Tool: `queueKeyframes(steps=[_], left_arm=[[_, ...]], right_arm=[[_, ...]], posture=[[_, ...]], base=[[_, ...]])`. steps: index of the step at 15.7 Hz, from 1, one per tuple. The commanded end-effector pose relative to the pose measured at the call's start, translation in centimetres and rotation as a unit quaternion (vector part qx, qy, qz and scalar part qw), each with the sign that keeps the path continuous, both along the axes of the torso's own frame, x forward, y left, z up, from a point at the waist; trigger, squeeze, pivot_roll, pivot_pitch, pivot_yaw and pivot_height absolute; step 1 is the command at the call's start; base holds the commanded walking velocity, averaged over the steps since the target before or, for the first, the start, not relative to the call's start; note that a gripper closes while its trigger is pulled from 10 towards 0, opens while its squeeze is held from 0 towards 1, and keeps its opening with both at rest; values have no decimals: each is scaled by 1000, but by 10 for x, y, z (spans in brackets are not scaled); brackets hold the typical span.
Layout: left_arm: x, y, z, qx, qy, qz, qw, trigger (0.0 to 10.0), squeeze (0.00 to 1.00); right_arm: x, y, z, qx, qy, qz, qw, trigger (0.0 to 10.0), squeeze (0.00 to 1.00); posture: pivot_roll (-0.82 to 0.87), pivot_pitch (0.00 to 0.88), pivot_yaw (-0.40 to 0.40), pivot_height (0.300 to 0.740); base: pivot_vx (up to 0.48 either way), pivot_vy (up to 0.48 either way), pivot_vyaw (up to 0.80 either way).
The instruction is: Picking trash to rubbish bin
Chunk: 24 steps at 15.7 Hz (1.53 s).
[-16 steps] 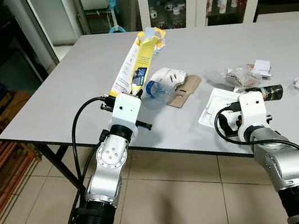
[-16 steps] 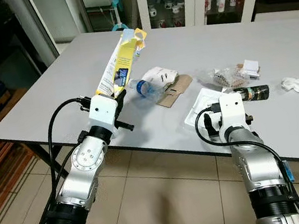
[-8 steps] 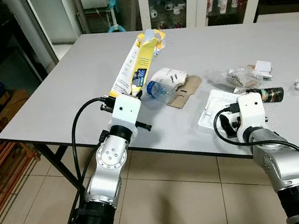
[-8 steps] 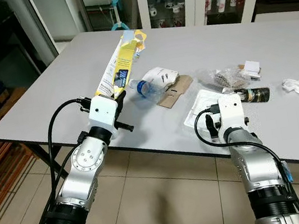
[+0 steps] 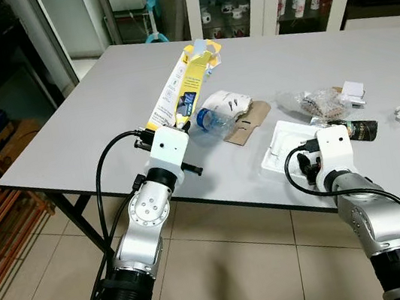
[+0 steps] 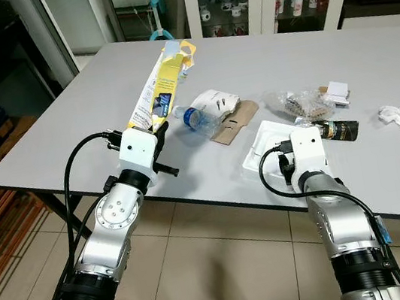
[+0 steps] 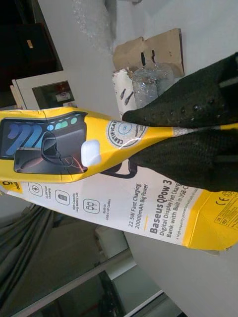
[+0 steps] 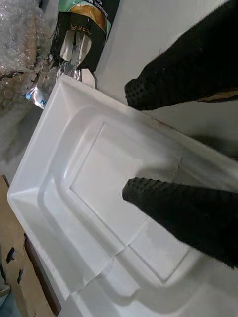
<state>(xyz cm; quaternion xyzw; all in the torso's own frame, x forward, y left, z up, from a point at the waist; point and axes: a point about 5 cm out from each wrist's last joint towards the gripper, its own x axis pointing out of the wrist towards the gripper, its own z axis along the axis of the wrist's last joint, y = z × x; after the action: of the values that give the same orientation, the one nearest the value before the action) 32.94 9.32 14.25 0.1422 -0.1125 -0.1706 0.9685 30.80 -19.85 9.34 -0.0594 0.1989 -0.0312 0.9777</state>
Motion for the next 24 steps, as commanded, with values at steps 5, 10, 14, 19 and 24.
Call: queueKeyframes(steps=[5, 10, 14, 19, 24], left_arm=[[1, 0, 4, 7, -5, -3, 1000, 10000, 0], [2, 1, 5, 9, -7, -4, 1000, 10000, 0], [2, 1, 5, 10, -8, -6, 1000, 10000, 0], [4, 1, 7, 10, -10, -7, 1000, 10000, 0], [4, 0, 7, 6, -9, -9, 1000, 10000, 0]], right_arm=[[2, 2, 1, -3, -2, 3, 1000, 0, 0], [4, 4, 2, -3, -8, 3, 1000, 0, 0], [5, 4, 3, -4, -13, 3, 1000, 0, 0], [8, 5, 10, -6, -31, 2, 1000, 0, 0], [14, 0, 63, 36, -190, -6, 981, 10000, 0]], posture=[[-41, 0, 58, 740], [-40, 0, 63, 740], [-40, 0, 64, 740], [-39, 0, 67, 740], [-44, 0, 71, 740]], base=[[0, 0, 0], [0, 0, 0], [0, 0, 0], [0, 0, 0], [0, 0, 0]])
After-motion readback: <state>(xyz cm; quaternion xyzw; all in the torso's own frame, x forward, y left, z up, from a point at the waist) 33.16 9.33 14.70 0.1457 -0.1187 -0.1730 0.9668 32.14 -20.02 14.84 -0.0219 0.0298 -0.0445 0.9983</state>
